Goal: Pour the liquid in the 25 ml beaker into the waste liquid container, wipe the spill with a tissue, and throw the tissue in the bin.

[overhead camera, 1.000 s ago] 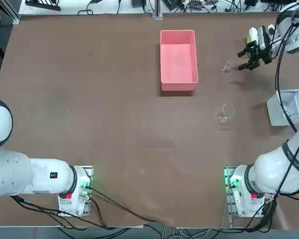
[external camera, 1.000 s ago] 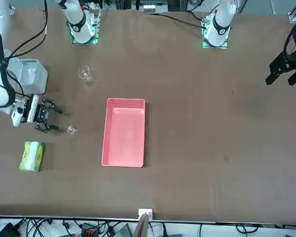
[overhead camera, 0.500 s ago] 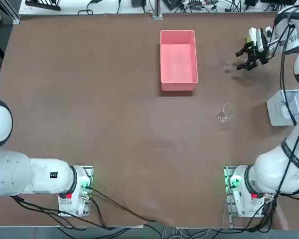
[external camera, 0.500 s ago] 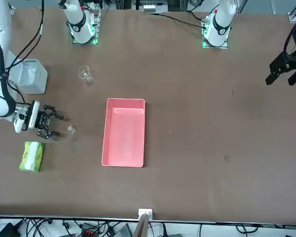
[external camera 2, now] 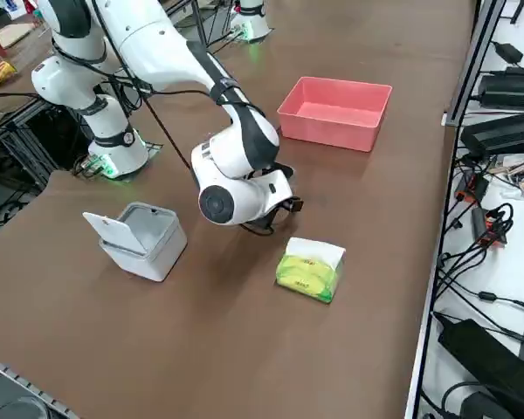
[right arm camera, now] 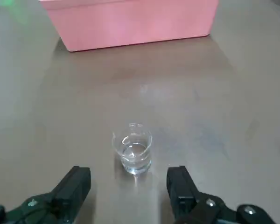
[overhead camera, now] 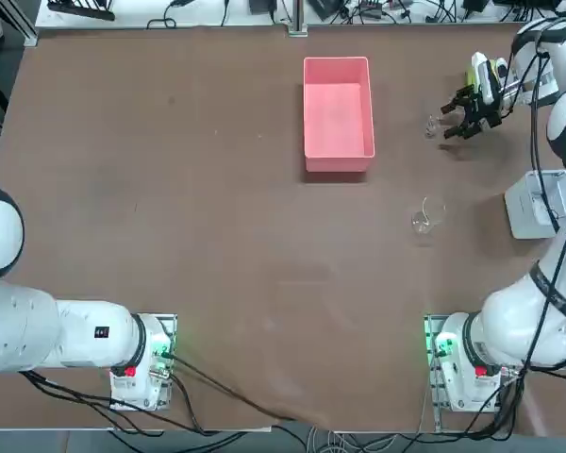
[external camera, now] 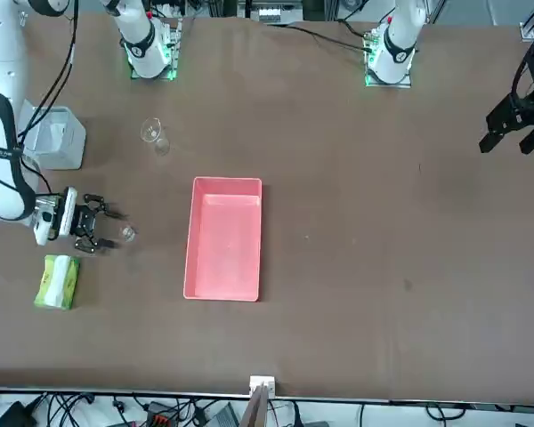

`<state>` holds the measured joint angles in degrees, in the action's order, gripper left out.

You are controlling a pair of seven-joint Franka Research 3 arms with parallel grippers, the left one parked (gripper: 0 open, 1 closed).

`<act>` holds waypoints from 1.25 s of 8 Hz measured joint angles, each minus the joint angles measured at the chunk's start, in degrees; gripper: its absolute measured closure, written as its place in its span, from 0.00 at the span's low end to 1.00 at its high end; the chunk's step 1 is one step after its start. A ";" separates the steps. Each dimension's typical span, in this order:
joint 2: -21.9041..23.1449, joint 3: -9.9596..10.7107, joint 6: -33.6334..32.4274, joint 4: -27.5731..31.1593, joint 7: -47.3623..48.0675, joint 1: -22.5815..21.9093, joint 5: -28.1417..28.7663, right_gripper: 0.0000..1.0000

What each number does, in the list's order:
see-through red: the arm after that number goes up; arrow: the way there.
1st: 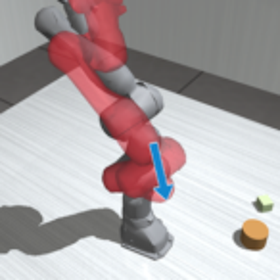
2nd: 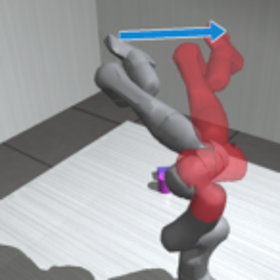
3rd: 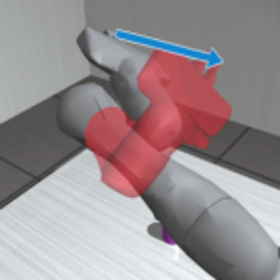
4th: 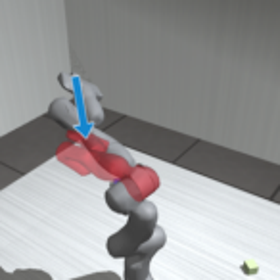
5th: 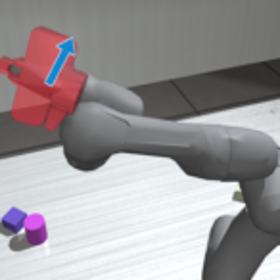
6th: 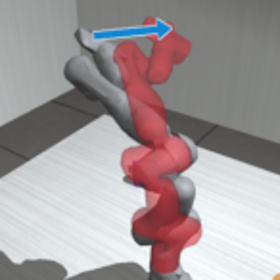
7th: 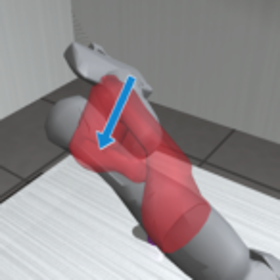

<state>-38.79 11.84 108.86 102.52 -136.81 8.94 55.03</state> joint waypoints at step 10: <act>-2.43 -0.93 -0.37 -2.25 -1.53 -0.75 2.01 0.00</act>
<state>-41.23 10.90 108.49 100.27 -138.34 8.19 57.04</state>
